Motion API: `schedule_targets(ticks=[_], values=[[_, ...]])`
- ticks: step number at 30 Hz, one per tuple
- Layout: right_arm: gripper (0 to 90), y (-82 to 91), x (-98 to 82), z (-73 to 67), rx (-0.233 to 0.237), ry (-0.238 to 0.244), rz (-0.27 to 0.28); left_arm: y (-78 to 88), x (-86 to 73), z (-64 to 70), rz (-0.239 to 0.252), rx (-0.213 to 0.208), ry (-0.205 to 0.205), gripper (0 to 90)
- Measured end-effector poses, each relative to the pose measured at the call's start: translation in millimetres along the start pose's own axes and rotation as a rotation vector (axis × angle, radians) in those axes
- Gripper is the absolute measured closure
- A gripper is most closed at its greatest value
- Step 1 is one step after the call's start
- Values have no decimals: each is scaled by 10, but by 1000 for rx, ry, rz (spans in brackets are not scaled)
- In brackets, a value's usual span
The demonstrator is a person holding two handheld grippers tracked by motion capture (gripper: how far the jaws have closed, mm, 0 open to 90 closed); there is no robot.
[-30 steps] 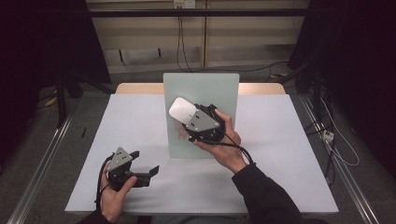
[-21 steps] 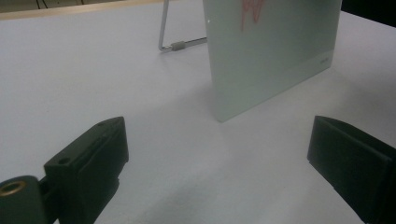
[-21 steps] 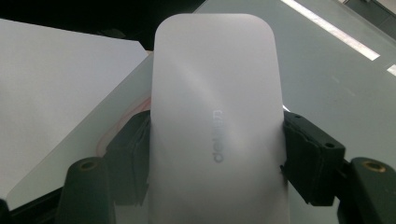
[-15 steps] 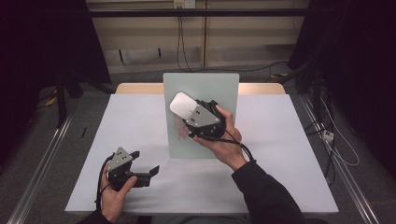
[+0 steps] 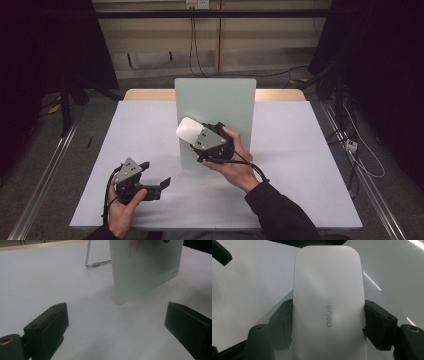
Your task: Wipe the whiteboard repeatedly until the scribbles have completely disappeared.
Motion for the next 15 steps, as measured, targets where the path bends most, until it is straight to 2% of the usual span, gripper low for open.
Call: schedule_targets(ticks=[4, 8, 15], values=[[318, 1, 20, 15, 9, -5, -2, -1, 0, 0, 0, 0, 0, 51], [318, 5, 97, 63, -2, -12, 13, -1, 0, 1, 0, -1, -1, 51], [318, 36, 247, 184, -53, -21, 42, 5, -4, -3, 0, 0, 1, 51]])
Point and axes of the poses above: each handheld gripper's, and its own axes: y roughly backward along the jaws, x roughly out of its top, z roughly to its right, the point moved 4 cm from there along -y, roughly forward along the jaws, and after that the axes turned 11 degrees about -y, right-handed, at the moved point
